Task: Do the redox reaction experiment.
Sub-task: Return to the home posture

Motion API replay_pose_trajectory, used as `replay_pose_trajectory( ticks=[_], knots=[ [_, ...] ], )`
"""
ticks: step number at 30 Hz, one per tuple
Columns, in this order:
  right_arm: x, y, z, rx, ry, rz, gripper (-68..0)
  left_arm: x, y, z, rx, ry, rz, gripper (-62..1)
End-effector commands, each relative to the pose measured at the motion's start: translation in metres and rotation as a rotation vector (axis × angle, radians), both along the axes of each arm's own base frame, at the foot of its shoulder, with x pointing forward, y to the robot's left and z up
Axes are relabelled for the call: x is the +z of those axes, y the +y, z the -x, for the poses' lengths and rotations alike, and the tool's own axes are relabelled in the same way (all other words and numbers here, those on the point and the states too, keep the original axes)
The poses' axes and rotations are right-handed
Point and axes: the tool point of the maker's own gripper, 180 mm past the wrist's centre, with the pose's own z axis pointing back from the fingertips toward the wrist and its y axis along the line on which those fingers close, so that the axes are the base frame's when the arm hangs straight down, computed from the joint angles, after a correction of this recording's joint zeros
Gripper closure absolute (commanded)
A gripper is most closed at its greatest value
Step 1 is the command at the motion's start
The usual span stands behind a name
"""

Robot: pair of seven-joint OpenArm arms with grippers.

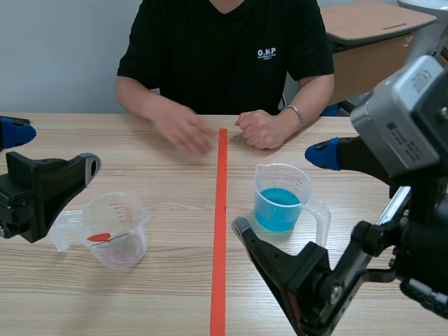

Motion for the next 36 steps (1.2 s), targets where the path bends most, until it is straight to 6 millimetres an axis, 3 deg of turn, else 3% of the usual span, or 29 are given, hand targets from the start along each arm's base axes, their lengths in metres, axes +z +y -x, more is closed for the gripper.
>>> replay_pose_trajectory(
  ticks=[1,26,36],
  knots=[
    [0.009,0.001,-0.003,-0.001,-0.029,-0.022,-67.9,0.005,-0.003,0.0,-0.014,-0.014,0.005,-62.3],
    [0.01,0.001,-0.004,-0.001,-0.032,-0.022,-67.9,-0.061,0.055,0.002,0.128,0.152,-0.061,-62.3],
    [0.01,0.001,-0.004,-0.001,-0.032,-0.022,-67.9,-0.053,0.051,0.0,0.172,0.177,0.113,-62.3]
  ],
)
